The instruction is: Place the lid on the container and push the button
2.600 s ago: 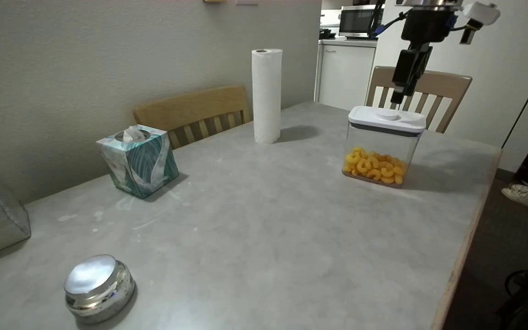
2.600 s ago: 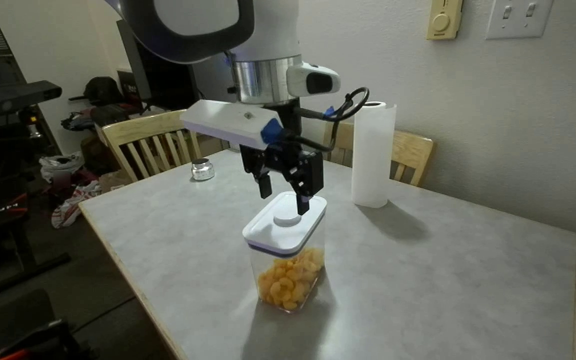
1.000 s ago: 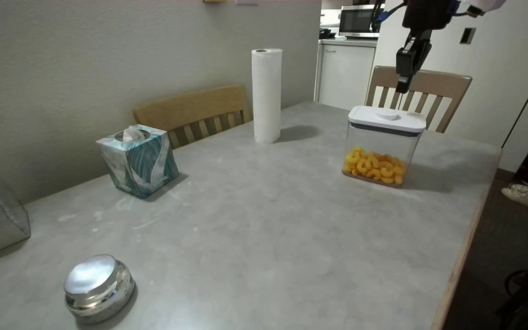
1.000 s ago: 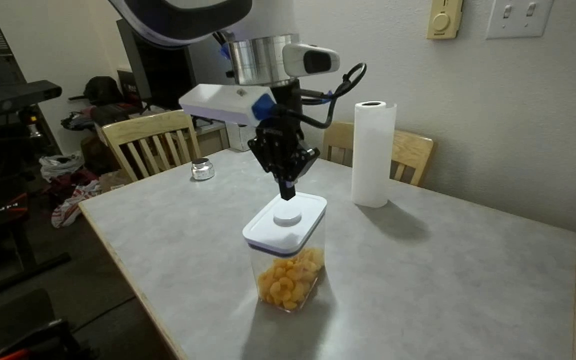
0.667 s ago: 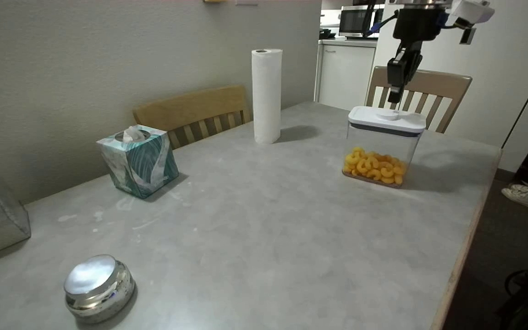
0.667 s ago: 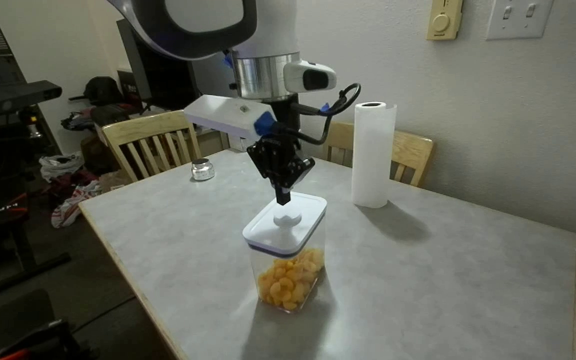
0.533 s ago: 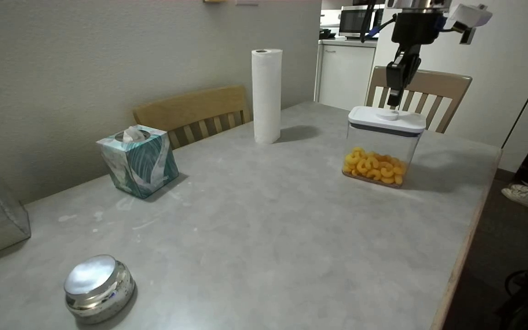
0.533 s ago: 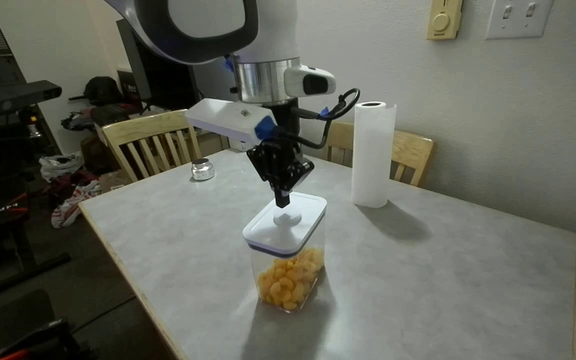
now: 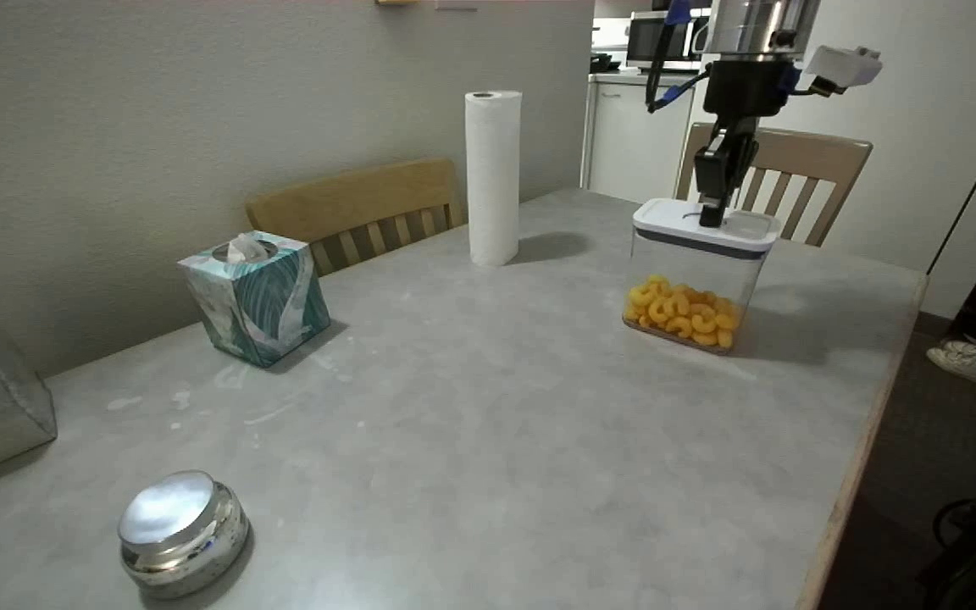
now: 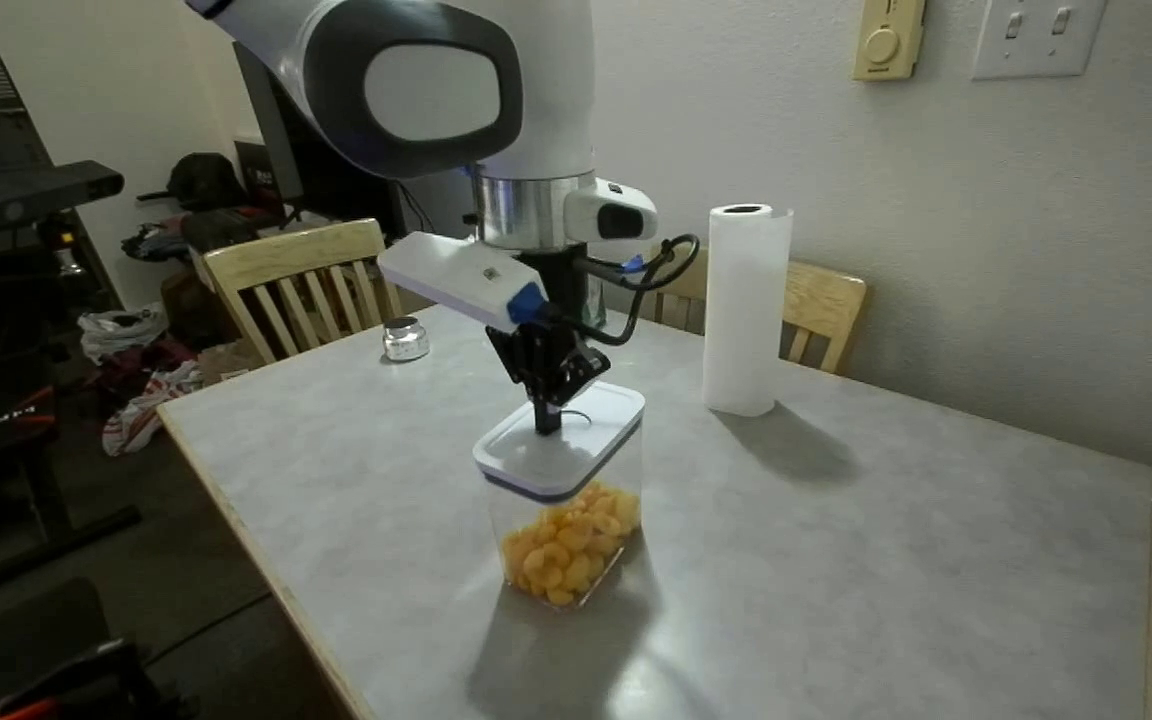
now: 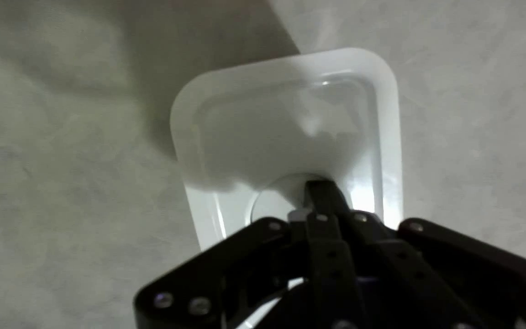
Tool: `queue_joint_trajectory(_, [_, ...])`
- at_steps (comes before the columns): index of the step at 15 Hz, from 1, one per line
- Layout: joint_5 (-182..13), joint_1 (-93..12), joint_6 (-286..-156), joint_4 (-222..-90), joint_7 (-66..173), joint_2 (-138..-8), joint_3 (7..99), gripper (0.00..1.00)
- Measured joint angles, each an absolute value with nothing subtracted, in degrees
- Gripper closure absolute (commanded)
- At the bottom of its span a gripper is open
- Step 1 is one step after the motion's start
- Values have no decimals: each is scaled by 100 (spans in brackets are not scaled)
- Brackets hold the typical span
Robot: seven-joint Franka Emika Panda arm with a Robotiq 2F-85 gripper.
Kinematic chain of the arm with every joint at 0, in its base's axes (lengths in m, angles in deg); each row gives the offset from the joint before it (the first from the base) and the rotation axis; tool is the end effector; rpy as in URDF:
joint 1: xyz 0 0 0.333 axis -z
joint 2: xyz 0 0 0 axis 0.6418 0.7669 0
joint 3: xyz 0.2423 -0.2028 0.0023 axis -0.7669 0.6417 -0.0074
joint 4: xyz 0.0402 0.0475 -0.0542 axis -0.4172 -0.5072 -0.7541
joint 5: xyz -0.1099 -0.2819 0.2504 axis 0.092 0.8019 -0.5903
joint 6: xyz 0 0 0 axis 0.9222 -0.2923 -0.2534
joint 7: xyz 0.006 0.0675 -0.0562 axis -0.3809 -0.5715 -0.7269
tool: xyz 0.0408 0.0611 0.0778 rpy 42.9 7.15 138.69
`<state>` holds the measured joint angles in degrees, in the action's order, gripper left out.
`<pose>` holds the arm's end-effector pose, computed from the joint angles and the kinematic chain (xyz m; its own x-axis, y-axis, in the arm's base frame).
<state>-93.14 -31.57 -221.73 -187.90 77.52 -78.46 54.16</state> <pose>0.5417 -0.1290 0.3032 0.9993 0.0354 0.0132 0.0360 -0.9980 -0.0512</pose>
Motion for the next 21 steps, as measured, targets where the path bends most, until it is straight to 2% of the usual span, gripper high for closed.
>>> queue_joint_trajectory(7, [-9390,-3174,-22146,-18707,7706,-7785,5237,100])
queue_joint_trajectory(10, [-8637,-3198,-21984,-18594,7325,-7828,5324,100])
queue_joint_trajectory(11, [-8376,-3203,-21860,-18532,7218,-7891,5367,76])
queue_joint_trajectory(12, [-8164,-3206,-21731,-18469,7162,-7985,5398,73])
queue_joint_trajectory(14, [-7906,-3210,-21418,-18347,7148,-8258,5419,61])
queue_joint_trajectory(21, [-7926,-3314,-20965,-18201,7249,-9025,5412,11])
